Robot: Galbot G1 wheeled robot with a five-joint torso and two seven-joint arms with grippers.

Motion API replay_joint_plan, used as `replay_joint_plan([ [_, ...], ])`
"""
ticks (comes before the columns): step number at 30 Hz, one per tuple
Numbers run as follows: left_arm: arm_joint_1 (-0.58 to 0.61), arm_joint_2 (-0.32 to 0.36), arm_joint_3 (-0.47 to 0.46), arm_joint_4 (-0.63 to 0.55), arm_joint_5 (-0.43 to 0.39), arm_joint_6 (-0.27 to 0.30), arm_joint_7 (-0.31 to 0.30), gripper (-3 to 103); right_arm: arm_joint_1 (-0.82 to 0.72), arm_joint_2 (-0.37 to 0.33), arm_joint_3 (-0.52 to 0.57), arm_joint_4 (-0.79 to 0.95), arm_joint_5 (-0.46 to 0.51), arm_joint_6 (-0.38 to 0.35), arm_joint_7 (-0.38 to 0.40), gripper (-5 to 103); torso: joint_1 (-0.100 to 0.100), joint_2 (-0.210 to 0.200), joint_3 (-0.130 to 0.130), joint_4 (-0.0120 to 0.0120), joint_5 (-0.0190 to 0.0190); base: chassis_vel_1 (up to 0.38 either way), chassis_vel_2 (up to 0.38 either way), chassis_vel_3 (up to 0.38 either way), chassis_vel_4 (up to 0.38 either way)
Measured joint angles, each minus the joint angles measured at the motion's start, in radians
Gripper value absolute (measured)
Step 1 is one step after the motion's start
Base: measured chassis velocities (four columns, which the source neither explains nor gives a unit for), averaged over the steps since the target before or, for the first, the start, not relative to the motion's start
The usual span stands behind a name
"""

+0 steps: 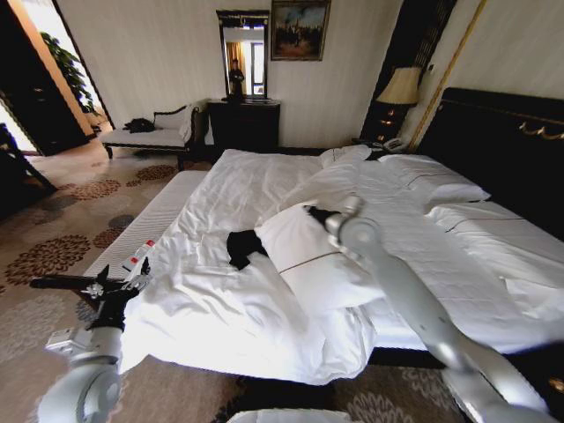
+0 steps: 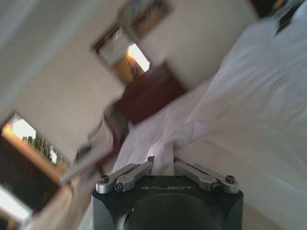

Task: Fold the clothes on the bed.

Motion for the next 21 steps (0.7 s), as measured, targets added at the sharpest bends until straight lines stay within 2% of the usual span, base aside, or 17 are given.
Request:
replay_joint_plan([
  [3, -0.012, 0.006, 0.017, 0.012, 0.005, 0.0, 0.0, 100, -0.204, -0.002, 0.192, 0.119, -0.038, 0.052, -0.045, 1, 0.0, 0.0, 0.0, 0.0, 0.0, 0.0, 0.0, 0.0, 0.0],
  [5, -0.014, 0.007, 0.02, 0.013, 0.005, 0.0, 0.0, 100, -0.223, 0.002, 0.215, 0.132, -0.04, 0.057, -0.048, 1, 0.0, 0.0, 0.0, 0.0001, -0.0002, 0.0, 0.0, 0.0, 0.0],
  [6, -0.019, 0.007, 0.027, 0.014, 0.006, 0.001, 0.0, 100, -0.277, 0.021, 0.294, 0.171, -0.043, 0.071, -0.056, 1, 0.0, 0.0, 0.0, 0.0003, -0.0003, 0.0, 0.0, 0.0, 0.0],
  [8, -0.02, 0.008, 0.029, 0.014, 0.006, 0.002, 0.0, 100, -0.297, 0.029, 0.323, 0.184, -0.046, 0.076, -0.058, 1, 0.0, 0.0, 0.0, 0.0003, -0.0003, 0.0, 0.0, 0.0, 0.0],
  [11, -0.025, 0.013, 0.037, 0.013, 0.006, 0.002, 0.001, 100, -0.392, 0.07, 0.464, 0.229, -0.073, 0.105, -0.077, 1, 0.0, 0.0, 0.0, 0.0006, -0.0004, 0.0, 0.0, 0.0, 0.0],
  [13, -0.026, 0.015, 0.037, 0.012, 0.005, 0.002, 0.001, 100, -0.412, 0.077, 0.492, 0.235, -0.078, 0.112, -0.08, 1, 0.0, 0.0, 0.0, 0.0005, -0.0001, 0.0, 0.0, 0.0, 0.0],
  [15, -0.032, 0.022, 0.037, 0.01, -0.004, 0.002, 0.002, 100, -0.489, 0.095, 0.588, 0.247, -0.094, 0.138, -0.083, 1, 0.0, 0.0, 0.0, 0.0002, -0.0001, 0.0, 0.0, 0.0, 0.0],
  [18, -0.036, 0.026, 0.037, 0.008, -0.009, 0.001, 0.002, 100, -0.527, 0.097, 0.639, 0.248, -0.1, 0.151, -0.083, 1, 0.0, 0.0, 0.0, 0.0003, 0.0, 0.0, 0.0, 0.0, 0.0],
  [21, -0.046, 0.028, 0.04, 0.006, -0.02, -0.001, 0.002, 100, -0.612, 0.095, 0.775, 0.249, -0.154, 0.197, -0.072, 1, 0.0, 0.0, 0.0, 0.0004, -0.0001, 0.0, 0.0, 0.0, 0.0],
])
